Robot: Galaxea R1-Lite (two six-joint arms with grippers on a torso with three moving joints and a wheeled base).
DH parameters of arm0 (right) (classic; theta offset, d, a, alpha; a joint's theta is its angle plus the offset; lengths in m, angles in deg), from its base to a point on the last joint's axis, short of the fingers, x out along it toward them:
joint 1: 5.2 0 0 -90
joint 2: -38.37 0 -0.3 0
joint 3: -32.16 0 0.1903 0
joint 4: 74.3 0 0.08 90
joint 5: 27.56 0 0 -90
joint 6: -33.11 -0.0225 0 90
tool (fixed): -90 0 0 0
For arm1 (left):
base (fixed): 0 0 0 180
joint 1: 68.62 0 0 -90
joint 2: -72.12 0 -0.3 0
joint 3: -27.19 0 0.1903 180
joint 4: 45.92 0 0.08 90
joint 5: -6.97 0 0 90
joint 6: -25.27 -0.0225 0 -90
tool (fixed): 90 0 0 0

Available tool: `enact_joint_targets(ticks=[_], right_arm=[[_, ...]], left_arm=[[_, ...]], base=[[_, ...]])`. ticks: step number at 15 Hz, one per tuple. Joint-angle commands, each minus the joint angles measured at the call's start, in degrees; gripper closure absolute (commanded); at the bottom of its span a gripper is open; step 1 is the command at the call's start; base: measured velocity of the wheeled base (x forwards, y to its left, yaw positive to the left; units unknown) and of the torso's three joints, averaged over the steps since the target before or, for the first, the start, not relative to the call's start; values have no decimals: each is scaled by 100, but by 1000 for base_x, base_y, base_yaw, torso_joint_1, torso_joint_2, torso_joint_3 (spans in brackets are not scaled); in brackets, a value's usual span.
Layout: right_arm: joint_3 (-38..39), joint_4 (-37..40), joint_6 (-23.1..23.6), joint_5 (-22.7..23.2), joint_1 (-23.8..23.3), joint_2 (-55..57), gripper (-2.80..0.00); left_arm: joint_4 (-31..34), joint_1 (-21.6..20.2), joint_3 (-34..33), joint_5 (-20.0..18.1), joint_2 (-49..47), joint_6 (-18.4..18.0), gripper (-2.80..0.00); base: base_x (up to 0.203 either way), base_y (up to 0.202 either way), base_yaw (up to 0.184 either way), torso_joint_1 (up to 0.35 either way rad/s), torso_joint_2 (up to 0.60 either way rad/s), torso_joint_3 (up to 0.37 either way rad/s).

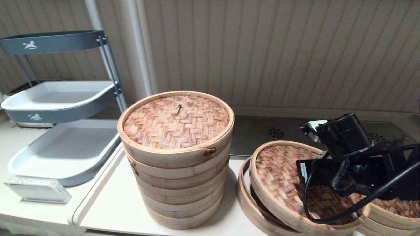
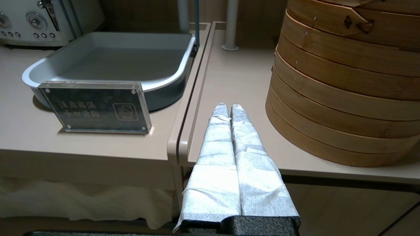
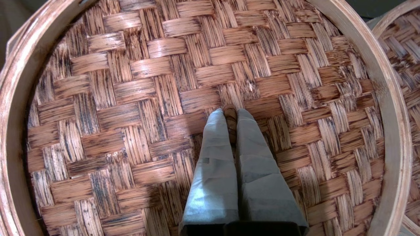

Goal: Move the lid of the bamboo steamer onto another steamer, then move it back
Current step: Put the steamer

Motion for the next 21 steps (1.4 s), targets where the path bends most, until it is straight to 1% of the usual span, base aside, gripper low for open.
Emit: enact_joint_targets(ticks=[1,8,16,21], right_arm=[[-38,-8,-15,-12,-34,217,0],[-59,-508,-15,-71,-13,699,0],[-129,-578,-15,-95,84,739,0],[-180,-569,2,-141,14,592,0]], left_arm=[[-4,0,-141,1,15,0,0],[-4,0,-141,2,13,0,0],[-4,-6,-141,-3,9,0,0],[-4,-9,-141,-2,9,0,0]], base=[[0,0,0,0,0,0],[0,0,0,0,0,0],[0,0,0,0,0,0],[0,0,0,0,0,0]])
